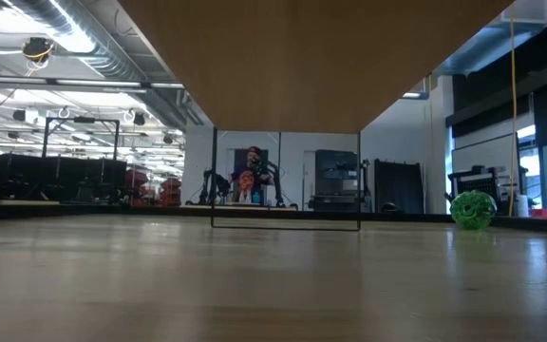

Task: Sort vases onto shelf
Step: Put the green vase on the shelf aligned with the other green vases

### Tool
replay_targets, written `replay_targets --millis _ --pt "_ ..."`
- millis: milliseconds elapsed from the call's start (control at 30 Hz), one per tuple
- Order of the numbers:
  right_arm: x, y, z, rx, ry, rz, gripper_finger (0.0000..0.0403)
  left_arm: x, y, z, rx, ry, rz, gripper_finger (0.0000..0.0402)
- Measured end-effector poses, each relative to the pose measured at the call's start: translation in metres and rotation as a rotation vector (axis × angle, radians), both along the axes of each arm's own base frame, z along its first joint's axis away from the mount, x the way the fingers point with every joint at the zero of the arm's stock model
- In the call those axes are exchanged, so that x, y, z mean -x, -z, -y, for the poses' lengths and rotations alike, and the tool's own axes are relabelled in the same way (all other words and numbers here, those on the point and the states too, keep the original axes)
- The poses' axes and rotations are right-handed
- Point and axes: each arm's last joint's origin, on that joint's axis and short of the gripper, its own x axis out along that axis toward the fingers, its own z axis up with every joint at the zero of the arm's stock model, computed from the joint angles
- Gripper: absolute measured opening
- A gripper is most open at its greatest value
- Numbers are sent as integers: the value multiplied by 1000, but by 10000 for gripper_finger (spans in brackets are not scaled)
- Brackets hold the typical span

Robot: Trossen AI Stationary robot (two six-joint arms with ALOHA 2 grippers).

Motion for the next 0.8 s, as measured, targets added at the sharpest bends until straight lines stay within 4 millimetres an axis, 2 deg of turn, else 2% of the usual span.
replay_targets --millis 633,800 --pt "33 -21 9 -83 28 -54 205 0 0 0 -16 -4 3 82" --pt "48 -22 9 -118 23 -124 205 0 0 0 -33 15 -2 82"
